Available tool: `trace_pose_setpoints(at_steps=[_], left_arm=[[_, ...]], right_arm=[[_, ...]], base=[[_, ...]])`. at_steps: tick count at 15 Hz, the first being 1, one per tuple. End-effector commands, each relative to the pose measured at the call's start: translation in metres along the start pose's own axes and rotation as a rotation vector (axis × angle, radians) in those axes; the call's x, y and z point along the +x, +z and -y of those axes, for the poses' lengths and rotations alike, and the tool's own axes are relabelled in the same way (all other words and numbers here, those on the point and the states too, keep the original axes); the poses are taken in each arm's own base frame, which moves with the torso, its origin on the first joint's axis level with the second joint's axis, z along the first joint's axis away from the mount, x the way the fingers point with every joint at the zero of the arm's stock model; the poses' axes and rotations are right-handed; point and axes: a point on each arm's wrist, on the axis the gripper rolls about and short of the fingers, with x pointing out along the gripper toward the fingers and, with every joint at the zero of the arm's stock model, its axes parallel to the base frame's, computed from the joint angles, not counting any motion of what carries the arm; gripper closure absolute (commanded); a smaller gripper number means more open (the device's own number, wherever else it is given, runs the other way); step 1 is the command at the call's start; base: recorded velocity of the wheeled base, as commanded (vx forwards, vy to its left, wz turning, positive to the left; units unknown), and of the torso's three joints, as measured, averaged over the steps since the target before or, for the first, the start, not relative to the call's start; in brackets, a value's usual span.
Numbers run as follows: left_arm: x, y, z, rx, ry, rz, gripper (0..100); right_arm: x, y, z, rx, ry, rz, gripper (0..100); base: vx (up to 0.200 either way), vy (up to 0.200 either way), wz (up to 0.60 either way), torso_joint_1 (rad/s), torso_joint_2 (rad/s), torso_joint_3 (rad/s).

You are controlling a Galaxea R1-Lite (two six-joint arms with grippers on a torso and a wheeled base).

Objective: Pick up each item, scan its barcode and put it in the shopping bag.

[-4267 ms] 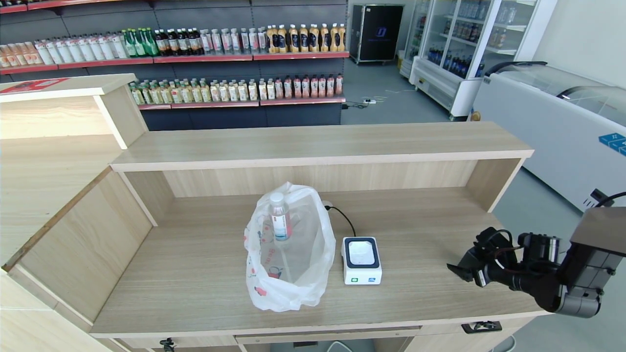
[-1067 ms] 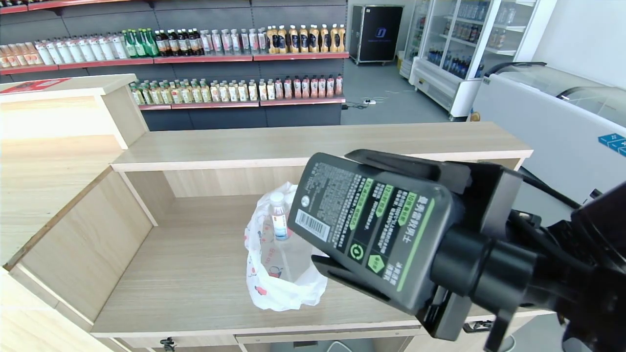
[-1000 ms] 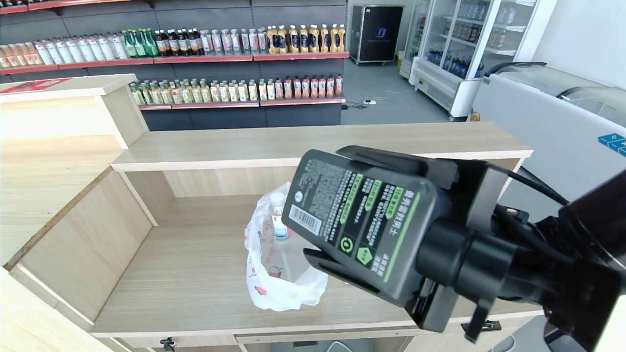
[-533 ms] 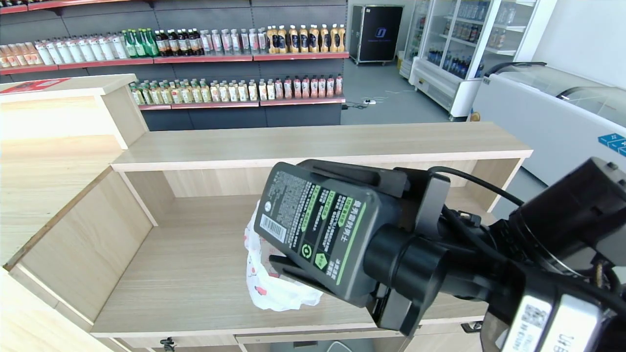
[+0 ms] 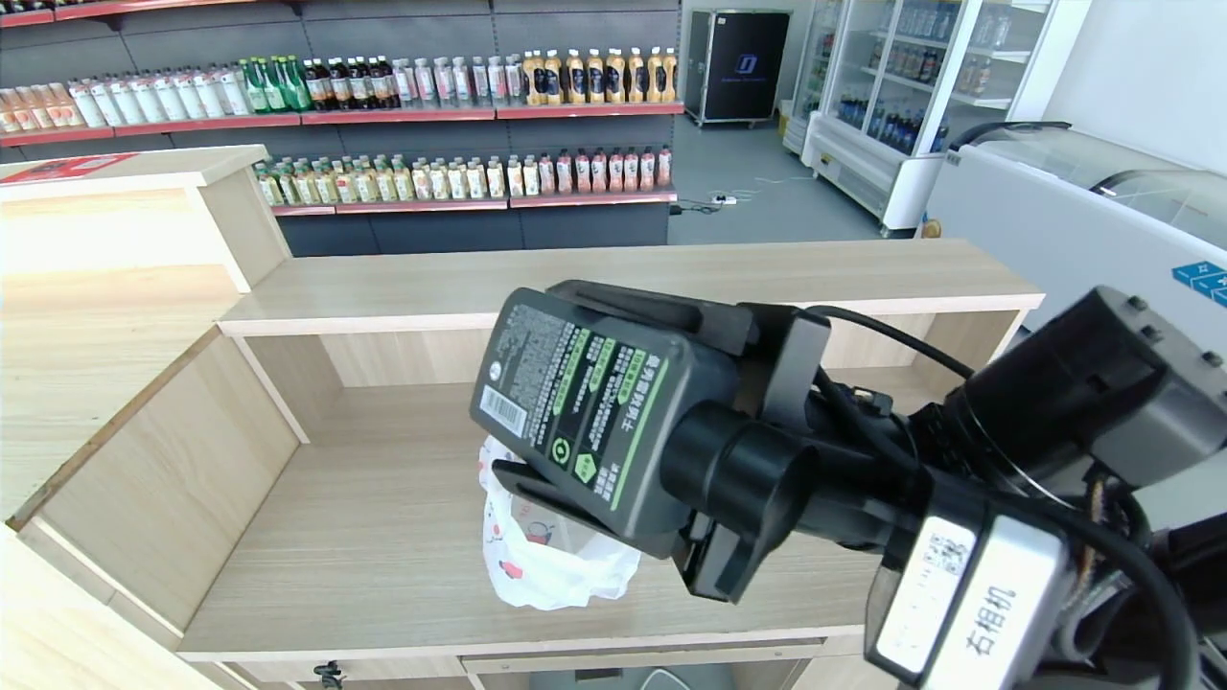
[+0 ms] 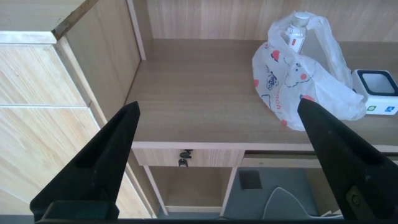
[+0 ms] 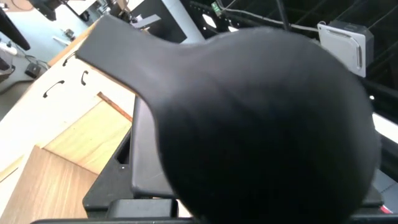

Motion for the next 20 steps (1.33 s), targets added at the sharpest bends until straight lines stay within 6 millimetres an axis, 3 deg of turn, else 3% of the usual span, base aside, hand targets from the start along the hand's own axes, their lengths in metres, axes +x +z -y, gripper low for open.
trace_pose_setpoints(at_steps=[1, 7, 9, 11, 13, 15, 16, 17, 18, 20], left_arm=[[0.000, 0.000, 0.000, 0.000, 0.000, 0.000, 0], [0.000, 0.000, 0.000, 0.000, 0.000, 0.000, 0], [0.000, 0.000, 0.000, 0.000, 0.000, 0.000, 0], [0.000, 0.000, 0.000, 0.000, 0.000, 0.000, 0], [0.000, 0.000, 0.000, 0.000, 0.000, 0.000, 0], [0.000, 0.000, 0.000, 0.000, 0.000, 0.000, 0], [0.000, 0.000, 0.000, 0.000, 0.000, 0.000, 0], [0.000, 0.000, 0.000, 0.000, 0.000, 0.000, 0], [0.000, 0.000, 0.000, 0.000, 0.000, 0.000, 0], [0.000, 0.000, 0.000, 0.000, 0.000, 0.000, 0]], right_arm=[[0.009, -0.011, -0.003, -0.002, -0.002, 0.002, 100], [0.008, -0.011, -0.005, 0.006, 0.007, -0.004, 100], [0.001, 0.009, 0.025, 0.007, 0.004, -0.031, 100], [-0.044, 0.017, 0.069, 0.045, -0.004, -0.308, 100], [-0.102, 0.015, 0.103, 0.098, -0.049, -0.623, 100], [-0.162, 0.012, 0.130, 0.215, -0.212, -0.883, 100], [-0.173, 0.012, 0.135, 0.252, -0.263, -0.918, 100], [-0.204, 0.014, 0.145, 0.404, -0.440, -1.019, 100], [-0.211, 0.016, 0.146, 0.442, -0.482, -1.045, 100], [-0.242, 0.020, 0.139, 0.633, -0.725, -1.230, 100]], base=[[0.000, 0.000, 0.00, 0.000, 0.00, 0.000], [0.000, 0.000, 0.00, 0.000, 0.00, 0.000], [0.000, 0.000, 0.00, 0.000, 0.00, 0.000], [0.000, 0.000, 0.00, 0.000, 0.00, 0.000], [0.000, 0.000, 0.00, 0.000, 0.00, 0.000], [0.000, 0.000, 0.00, 0.000, 0.00, 0.000], [0.000, 0.000, 0.00, 0.000, 0.00, 0.000], [0.000, 0.000, 0.00, 0.000, 0.00, 0.000], [0.000, 0.000, 0.00, 0.000, 0.00, 0.000], [0.000, 0.000, 0.00, 0.000, 0.00, 0.000]])
